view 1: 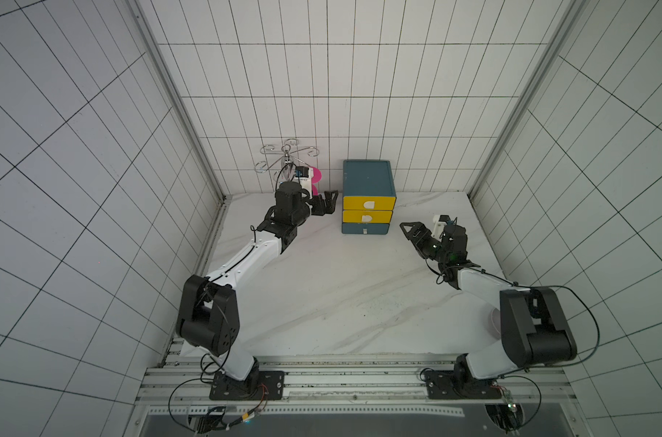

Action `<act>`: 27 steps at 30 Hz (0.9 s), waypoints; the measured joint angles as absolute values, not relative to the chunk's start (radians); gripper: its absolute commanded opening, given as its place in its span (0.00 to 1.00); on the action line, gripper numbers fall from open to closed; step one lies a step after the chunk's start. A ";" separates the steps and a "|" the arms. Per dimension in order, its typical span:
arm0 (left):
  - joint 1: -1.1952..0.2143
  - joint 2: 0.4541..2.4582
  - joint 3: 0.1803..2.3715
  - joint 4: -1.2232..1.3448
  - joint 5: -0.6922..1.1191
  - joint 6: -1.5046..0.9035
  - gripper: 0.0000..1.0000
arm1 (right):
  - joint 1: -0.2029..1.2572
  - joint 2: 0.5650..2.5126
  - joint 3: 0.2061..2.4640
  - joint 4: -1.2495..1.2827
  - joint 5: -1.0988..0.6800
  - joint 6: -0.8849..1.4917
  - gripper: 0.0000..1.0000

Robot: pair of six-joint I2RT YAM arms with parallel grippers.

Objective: Take the postcards out of the drawer
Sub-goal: Open the drawer in the storage box.

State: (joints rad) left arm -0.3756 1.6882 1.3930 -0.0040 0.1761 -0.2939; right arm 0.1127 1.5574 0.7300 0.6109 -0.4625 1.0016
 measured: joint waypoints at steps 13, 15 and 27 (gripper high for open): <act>-0.473 1.993 1.841 -0.319 -0.031 -0.166 0.99 | 0.235 1.724 0.941 0.828 -0.424 1.311 0.84; -0.482 2.014 1.868 -0.347 -0.058 -0.150 0.99 | 0.252 1.755 0.961 0.837 -0.408 1.339 0.83; -0.484 2.123 1.993 -0.418 -0.134 -0.097 0.99 | 0.343 1.847 1.056 0.844 -0.327 1.411 0.74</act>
State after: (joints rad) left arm -0.4835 2.1227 1.9934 -0.4175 -0.1345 -0.0975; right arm 0.3428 1.8465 1.0561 0.8436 -0.3275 1.4109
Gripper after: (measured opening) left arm 0.991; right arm 0.754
